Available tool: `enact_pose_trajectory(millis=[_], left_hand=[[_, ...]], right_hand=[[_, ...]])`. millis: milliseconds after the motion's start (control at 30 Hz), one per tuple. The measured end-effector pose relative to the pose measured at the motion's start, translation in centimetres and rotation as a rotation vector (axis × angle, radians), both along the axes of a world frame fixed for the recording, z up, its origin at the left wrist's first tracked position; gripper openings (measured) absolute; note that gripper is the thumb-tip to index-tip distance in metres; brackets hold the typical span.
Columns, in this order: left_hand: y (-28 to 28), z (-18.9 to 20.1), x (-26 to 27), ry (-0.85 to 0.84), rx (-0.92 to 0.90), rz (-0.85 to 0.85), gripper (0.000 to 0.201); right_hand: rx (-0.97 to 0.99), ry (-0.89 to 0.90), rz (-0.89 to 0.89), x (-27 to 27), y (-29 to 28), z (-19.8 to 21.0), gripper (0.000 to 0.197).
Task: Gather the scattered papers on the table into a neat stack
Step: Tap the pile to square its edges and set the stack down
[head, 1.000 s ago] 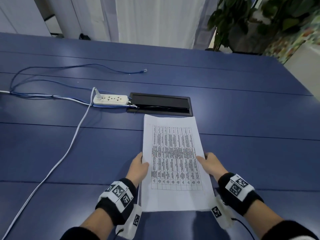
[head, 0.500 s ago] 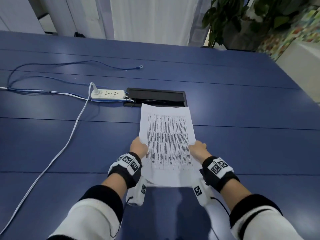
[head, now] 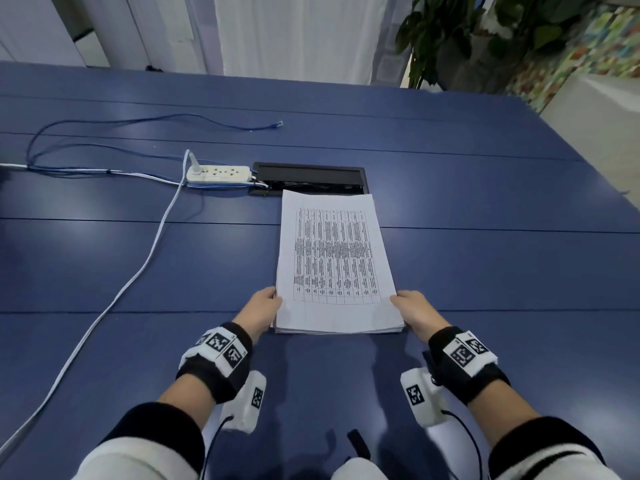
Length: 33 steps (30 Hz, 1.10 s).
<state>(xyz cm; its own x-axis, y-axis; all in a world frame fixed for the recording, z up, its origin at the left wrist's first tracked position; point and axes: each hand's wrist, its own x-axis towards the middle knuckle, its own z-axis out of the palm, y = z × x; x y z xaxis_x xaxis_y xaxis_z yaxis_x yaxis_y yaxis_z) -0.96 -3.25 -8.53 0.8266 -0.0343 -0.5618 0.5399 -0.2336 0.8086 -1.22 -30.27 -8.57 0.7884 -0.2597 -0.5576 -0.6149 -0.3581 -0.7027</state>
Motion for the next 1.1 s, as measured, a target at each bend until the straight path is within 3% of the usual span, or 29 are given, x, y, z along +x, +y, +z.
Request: enact_pose_trajectory(millis=[100, 200, 233, 300, 333, 400, 500, 567, 800, 1100], left_hand=[[-1.0, -0.4, -0.7, -0.034, 0.023, -0.02, 0.035], [-1.4, -3.8, 0.5, -0.052, 0.079, 0.015, 0.057], [-1.4, -4.2, 0.7, -0.047, 0.078, 0.027, 0.054], [-1.3, -1.9, 0.2, -0.076, 0.143, 0.051, 0.024], [-1.1, -1.0, 0.0, -0.086, 0.184, 0.055, 0.015], [-0.4, -0.5, -0.2, -0.107, 0.244, 0.046, 0.016], [0.5, -0.2, -0.7, -0.093, 0.259, 0.056, 0.017], [0.8, -0.4, -1.1, -0.077, 0.204, 0.114, 0.009], [1.1, -0.5, -2.6, -0.06, 0.163, 0.267, 0.018], [1.6, -1.0, -2.2, -0.039, 0.148, 0.203, 0.013]], right_hand=[[-0.015, 0.001, -0.021, -0.8, 1.1, -0.5, 0.038], [-0.064, 0.023, -0.044, -0.9, 1.9, -0.4, 0.04], [-0.065, 0.009, -0.057, -0.8, 2.0, -0.3, 0.032], [-0.032, -0.019, -0.101, -1.1, 1.8, 0.8, 0.013], [-0.031, -0.037, -0.115, -1.2, 1.5, 0.8, 0.02], [-0.049, -0.09, -0.105, -1.3, 0.7, 0.5, 0.03], [-0.057, -0.103, -0.104, -1.7, 0.4, 0.3, 0.026], [-0.062, -0.117, -0.13, -1.8, 0.3, 0.1, 0.032], [-0.154, -0.166, -0.171, -2.5, 0.8, -0.3, 0.039], [-0.254, -0.221, -0.189, -3.6, 1.9, 0.7, 0.024]])
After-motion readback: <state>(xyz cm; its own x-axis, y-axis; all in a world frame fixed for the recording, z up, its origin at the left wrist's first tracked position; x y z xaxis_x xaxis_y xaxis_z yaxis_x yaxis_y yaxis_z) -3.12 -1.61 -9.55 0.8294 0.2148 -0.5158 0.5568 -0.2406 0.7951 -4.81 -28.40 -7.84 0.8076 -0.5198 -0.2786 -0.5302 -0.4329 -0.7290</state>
